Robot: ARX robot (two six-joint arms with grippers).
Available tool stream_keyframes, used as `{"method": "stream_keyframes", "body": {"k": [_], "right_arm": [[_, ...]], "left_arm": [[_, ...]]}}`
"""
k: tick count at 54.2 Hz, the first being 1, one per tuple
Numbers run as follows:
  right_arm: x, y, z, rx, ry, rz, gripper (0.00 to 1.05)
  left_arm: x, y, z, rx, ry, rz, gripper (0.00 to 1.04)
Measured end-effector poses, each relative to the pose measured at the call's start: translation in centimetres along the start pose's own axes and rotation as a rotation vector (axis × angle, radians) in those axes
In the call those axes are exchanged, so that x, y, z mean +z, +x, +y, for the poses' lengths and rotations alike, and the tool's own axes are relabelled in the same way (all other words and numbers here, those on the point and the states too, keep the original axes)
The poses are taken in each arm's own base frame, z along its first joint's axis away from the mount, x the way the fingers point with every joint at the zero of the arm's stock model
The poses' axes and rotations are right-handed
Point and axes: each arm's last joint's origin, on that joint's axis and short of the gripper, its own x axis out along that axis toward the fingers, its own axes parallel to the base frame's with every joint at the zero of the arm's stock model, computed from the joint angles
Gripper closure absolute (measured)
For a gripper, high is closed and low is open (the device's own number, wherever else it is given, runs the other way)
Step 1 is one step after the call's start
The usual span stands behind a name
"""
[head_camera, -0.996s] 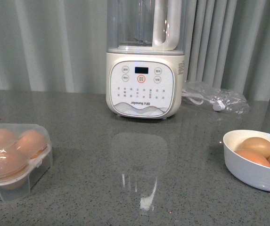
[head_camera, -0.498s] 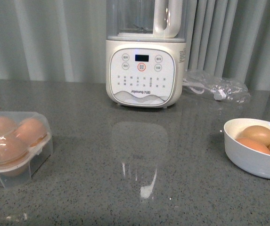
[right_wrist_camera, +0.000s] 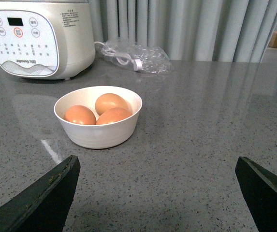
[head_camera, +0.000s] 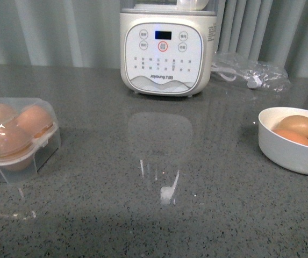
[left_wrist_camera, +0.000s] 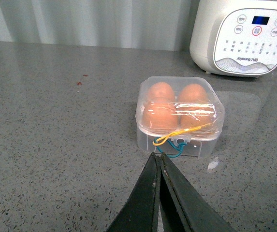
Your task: Put egg into box
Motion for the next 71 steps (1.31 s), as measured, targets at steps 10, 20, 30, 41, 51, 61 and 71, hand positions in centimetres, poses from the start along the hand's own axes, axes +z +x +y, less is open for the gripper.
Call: {"method": "stream_keyframes", "body": {"k": [10, 20, 30, 41, 51, 61, 71], "right_arm": [[0.00, 0.00, 0.00, 0.000, 0.000, 0.000, 0.07], [0.00, 0.00, 0.00, 0.000, 0.000, 0.000, 0.07], [0.00, 0.00, 0.00, 0.000, 0.000, 0.000, 0.07], [0.00, 0.00, 0.00, 0.000, 0.000, 0.000, 0.07], [0.00, 0.00, 0.00, 0.000, 0.000, 0.000, 0.07], [0.00, 0.00, 0.00, 0.000, 0.000, 0.000, 0.07], [0.00, 0.00, 0.00, 0.000, 0.000, 0.000, 0.07]], "left_arm": [[0.00, 0.00, 0.00, 0.000, 0.000, 0.000, 1.01], [0.00, 0.00, 0.00, 0.000, 0.000, 0.000, 1.01], [0.00, 0.00, 0.00, 0.000, 0.000, 0.000, 1.01], [0.00, 0.00, 0.00, 0.000, 0.000, 0.000, 0.66], [0.00, 0.00, 0.00, 0.000, -0.001, 0.000, 0.35], [0.00, 0.00, 0.00, 0.000, 0.000, 0.000, 0.06], [0.00, 0.00, 0.00, 0.000, 0.000, 0.000, 0.07]]}}
